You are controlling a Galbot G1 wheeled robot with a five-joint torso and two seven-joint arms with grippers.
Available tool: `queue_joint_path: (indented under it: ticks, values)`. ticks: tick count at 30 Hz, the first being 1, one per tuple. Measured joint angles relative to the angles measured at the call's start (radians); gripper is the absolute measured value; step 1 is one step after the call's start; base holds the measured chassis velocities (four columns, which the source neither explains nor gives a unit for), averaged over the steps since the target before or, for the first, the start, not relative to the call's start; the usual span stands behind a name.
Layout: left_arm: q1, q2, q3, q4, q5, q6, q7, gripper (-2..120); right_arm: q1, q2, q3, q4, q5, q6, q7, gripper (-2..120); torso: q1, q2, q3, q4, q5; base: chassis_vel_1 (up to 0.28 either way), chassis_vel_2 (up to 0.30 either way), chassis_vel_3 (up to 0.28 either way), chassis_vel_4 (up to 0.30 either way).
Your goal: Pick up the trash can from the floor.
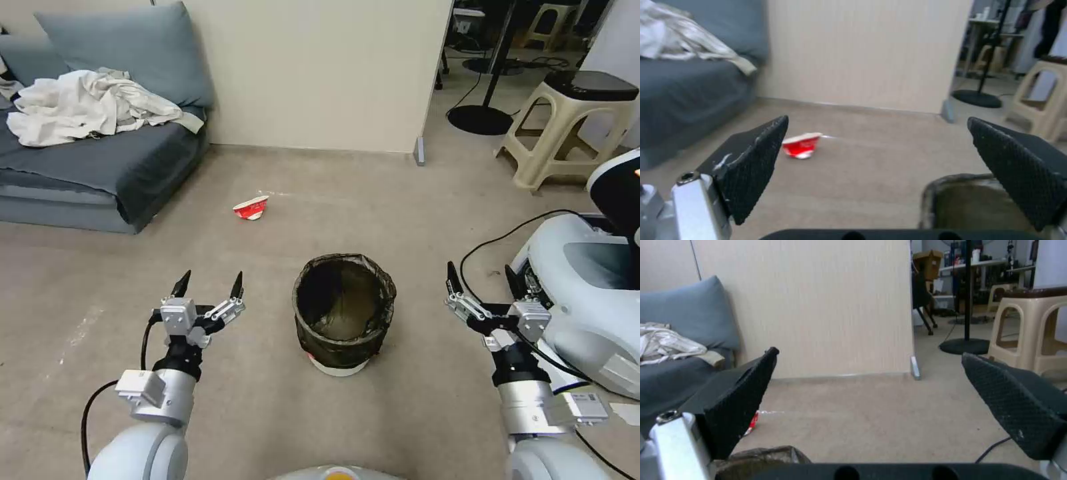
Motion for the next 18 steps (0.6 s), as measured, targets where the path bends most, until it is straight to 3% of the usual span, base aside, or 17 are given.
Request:
queue_joint_path:
  ticks: [3,8,18]
  values:
    - [-0.011,0.016,0.010,0.000,-0.033,0.036,-0.004,100,0.001,0.002,-0.002,-0.004,-0.002,0.000,0.000,100,0.000,0.000,0.000,0.0001,0.0001,0.000,0.000,0.000,0.000]
    - [-0.056,0.061,0.046,0.019,-0.117,0.188,-0.024,100,0.010,0.002,-0.003,-0.013,-0.003,-0.002,0.000,100,0.000,0.000,0.000,0.0001,0.0000,0.000,0.000,0.000,0.000]
    - [-0.137,0.120,0.115,0.076,-0.234,0.331,-0.038,100,0.017,-0.004,-0.002,-0.018,-0.003,-0.019,0.001,100,0.000,0.000,0.000,0.0000,0.0001,0.000,0.000,0.000,0.000]
